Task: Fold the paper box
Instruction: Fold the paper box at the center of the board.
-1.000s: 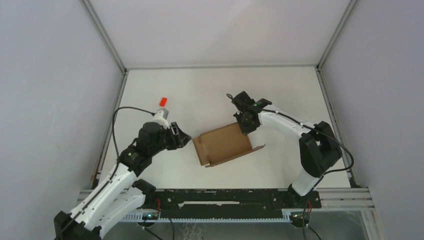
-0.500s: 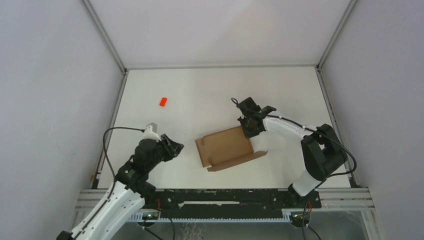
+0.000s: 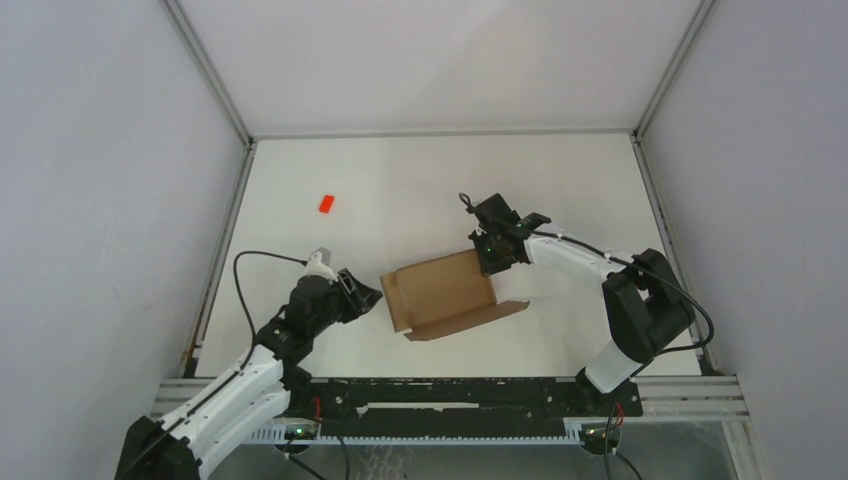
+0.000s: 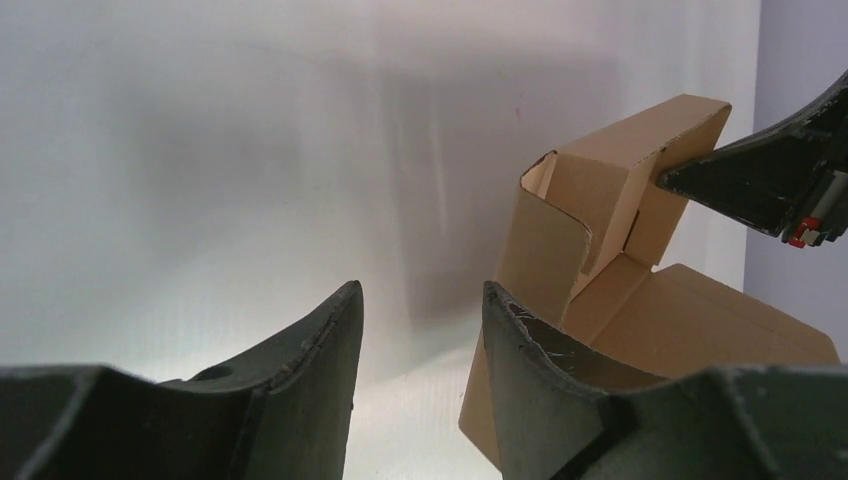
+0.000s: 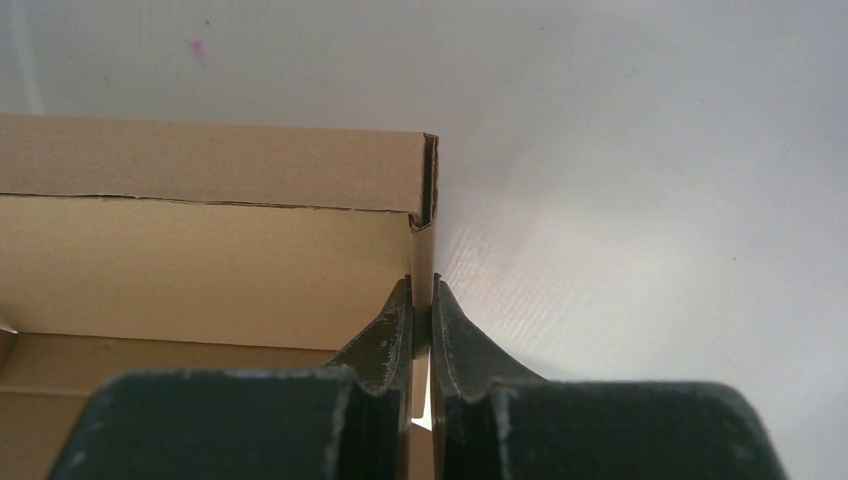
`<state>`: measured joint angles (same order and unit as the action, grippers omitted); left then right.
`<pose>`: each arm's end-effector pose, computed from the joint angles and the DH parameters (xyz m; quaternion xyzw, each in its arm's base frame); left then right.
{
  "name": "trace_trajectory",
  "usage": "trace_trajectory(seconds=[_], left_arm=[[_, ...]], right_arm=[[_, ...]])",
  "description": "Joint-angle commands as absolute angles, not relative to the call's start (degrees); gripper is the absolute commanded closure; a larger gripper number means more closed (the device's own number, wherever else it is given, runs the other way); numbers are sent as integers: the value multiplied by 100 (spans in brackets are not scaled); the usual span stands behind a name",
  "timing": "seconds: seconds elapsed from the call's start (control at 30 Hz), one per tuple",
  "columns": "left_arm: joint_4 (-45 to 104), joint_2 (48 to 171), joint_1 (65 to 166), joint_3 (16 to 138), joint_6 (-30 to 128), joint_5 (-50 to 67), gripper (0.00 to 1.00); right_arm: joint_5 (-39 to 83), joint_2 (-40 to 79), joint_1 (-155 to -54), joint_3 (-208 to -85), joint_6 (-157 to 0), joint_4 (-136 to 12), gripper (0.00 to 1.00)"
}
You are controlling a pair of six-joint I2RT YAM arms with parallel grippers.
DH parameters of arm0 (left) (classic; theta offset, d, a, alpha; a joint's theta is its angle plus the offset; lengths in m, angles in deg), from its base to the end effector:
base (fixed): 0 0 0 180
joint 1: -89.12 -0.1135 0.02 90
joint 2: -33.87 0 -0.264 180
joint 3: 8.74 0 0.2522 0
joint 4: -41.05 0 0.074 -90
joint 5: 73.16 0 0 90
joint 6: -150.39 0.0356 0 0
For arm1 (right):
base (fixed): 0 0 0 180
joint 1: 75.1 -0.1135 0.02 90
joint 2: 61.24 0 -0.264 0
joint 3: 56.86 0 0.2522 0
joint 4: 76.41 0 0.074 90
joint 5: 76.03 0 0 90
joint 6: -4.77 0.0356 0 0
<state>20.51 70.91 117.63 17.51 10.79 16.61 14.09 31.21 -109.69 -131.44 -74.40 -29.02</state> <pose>0.1323 -0.0720 0.1683 -0.1586 0.8572 -0.3100 0.3793 0.2611 0.1801 0.2003 -0.2013 0.9558 0.0836 0.1972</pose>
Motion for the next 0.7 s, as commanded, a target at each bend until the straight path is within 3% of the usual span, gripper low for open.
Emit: trace_trajectory(seconds=[0.0, 0.4, 0.67], left_arm=[[3178, 7393, 11862, 1629, 1073, 1283, 48], [3366, 7187, 12035, 1534, 1091, 1195, 48], [3757, 7673, 12249, 1486, 1060, 1181, 49]], right_arm=[[1594, 2993, -10999, -13193, -7299, -3126, 95], [1663, 3114, -11003, -13196, -7255, -3192, 95], [1663, 3153, -11030, -13191, -7240, -3215, 96]])
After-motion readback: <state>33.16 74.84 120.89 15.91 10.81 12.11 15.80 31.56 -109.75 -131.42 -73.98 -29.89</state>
